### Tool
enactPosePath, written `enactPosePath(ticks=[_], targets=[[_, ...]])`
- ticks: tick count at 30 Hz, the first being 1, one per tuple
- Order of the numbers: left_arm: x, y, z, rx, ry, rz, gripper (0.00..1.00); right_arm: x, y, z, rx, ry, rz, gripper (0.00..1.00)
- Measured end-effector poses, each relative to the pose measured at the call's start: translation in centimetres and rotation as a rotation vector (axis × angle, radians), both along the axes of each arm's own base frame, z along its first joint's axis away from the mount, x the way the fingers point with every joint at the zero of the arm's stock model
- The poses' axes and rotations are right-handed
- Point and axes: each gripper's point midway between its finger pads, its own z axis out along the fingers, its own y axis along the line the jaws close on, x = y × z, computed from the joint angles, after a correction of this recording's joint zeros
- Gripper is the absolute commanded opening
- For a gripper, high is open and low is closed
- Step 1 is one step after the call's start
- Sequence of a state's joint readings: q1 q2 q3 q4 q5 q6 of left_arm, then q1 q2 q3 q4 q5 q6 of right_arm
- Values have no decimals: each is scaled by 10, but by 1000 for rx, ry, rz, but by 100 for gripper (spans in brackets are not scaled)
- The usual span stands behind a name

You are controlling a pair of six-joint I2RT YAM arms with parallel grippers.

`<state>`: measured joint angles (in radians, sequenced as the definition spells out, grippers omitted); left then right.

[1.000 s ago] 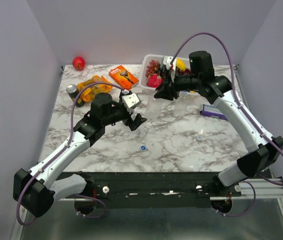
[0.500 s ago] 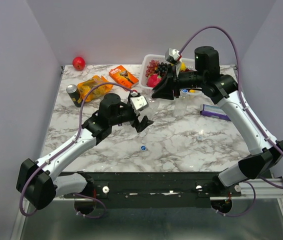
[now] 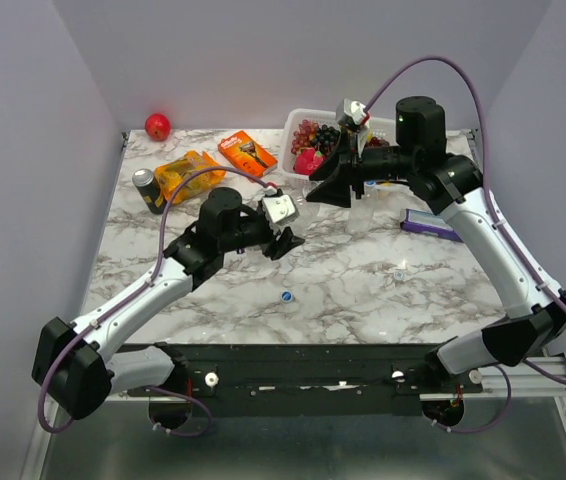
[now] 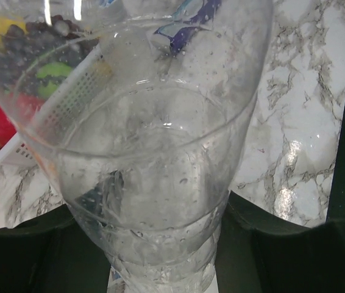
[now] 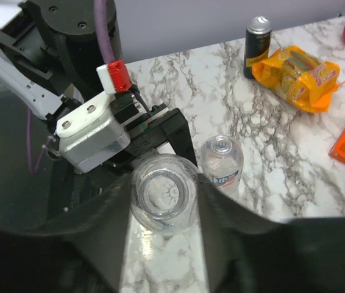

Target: Screw on the bottle caps

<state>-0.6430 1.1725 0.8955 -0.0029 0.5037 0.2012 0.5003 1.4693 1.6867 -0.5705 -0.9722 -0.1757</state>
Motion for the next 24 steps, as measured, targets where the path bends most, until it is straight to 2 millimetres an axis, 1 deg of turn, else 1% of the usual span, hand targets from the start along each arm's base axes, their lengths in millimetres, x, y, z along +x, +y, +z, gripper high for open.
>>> enactPosePath(ticks=[1,3,4,6,7,9,10,11,12,13,14,16,17,19,21,22,23,24], targets=[[0,0,1,-1,-2,1,49,2,-1,0,-6,-4,-17,67],[-1,4,6,-12,-12,9,39,7,-5,2,-16,-24,-59,69],[-1,8,11,-23,-19,19,32,10,-8,5,-18,-34,-82,69],[-2,18,24,-47,-40,46,26,20,-17,17,-13,-65,-138,69],[-1,25,33,-65,-58,71,17,26,-23,22,-12,-82,-168,69],[2,42,54,-102,-105,123,15,34,-33,25,-19,-116,-197,70],[2,51,65,-122,-129,152,9,36,-37,21,-34,-133,-201,70],[4,61,74,-140,-149,186,6,37,-38,13,-53,-150,-191,70],[6,69,81,-155,-163,213,3,34,-37,0,-81,-160,-172,70],[9,81,90,-176,-177,261,0,27,-35,-21,-128,-165,-132,70],[12,91,96,-192,-182,298,0,21,-30,-41,-169,-169,-92,70],[19,111,104,-222,-188,382,0,6,-21,-88,-257,-179,-8,70],[22,121,106,-239,-182,421,0,-4,-17,-113,-304,-181,39,70],[27,140,106,-266,-167,497,0,-25,-14,-166,-398,-188,130,70],[31,159,101,-292,-140,571,0,-46,-15,-208,-478,-195,218,70],[32,165,98,-300,-126,595,0,-57,-14,-227,-508,-210,267,70],[33,173,94,-309,-110,626,0,-64,-14,-239,-529,-224,302,70],[34,176,90,-313,-96,641,0,-68,-12,-249,-541,-242,328,70]])
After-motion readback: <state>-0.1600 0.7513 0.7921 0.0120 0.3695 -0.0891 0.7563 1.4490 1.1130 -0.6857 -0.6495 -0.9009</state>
